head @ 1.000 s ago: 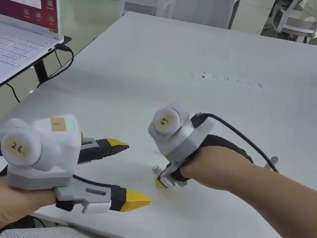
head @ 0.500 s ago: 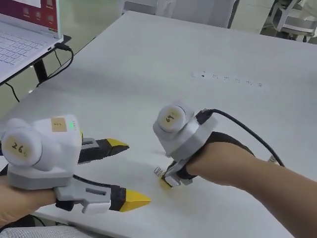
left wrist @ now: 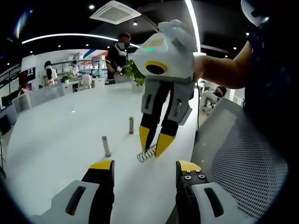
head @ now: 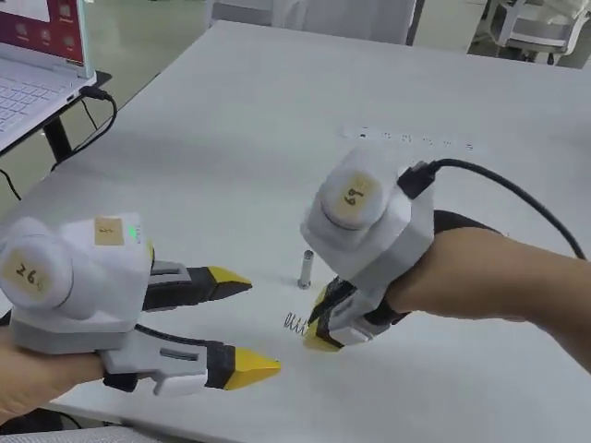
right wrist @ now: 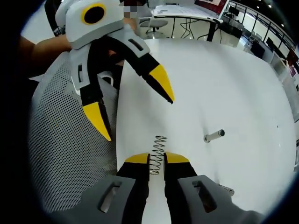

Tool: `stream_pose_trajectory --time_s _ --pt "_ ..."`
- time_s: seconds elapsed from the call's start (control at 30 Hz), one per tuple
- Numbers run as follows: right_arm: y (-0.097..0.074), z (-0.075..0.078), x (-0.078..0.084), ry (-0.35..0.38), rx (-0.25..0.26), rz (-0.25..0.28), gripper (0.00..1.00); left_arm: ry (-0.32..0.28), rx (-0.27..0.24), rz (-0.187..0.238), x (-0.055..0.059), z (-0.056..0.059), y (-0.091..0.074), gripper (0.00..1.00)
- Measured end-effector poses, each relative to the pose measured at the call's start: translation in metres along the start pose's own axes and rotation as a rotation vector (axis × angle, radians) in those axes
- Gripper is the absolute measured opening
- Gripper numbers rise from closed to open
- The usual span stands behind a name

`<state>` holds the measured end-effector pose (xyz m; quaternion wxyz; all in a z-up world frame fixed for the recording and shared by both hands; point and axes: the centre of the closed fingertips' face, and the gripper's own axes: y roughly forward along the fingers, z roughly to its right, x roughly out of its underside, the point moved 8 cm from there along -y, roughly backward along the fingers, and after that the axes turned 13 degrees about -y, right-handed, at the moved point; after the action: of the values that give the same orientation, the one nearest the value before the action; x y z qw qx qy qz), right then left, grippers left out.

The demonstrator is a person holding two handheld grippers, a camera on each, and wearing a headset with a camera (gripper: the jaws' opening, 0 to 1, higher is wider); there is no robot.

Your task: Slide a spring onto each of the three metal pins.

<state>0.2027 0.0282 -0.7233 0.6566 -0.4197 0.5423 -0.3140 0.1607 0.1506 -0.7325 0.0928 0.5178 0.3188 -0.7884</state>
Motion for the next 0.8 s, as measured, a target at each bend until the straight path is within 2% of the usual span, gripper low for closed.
stream_pose_trajectory --time_s 0.13,0.27,0.47,0.67,0.8 --pt "-0.010 -0.007 -0.003 -0.085 -0.019 0.002 0.09 0.016 0.035 -0.004 -0.005 0.005 0.003 0.38" --pt "-0.015 -0.010 -0.005 -0.105 -0.015 0.015 0.09 0.026 0.063 -0.012 -0.007 0.010 0.005 0.32" --pt "-0.020 -0.016 -0.009 -0.173 -0.044 0.038 0.09 0.048 0.096 -0.006 -0.012 0.016 0.008 0.23" --pt "-0.022 -0.019 -0.013 -0.215 -0.048 0.063 0.09 0.067 0.115 -0.012 -0.012 0.020 0.008 0.14" --pt "-0.025 -0.024 -0.014 -0.271 -0.061 0.075 0.09 0.071 0.136 -0.017 -0.010 0.024 0.007 0.09"
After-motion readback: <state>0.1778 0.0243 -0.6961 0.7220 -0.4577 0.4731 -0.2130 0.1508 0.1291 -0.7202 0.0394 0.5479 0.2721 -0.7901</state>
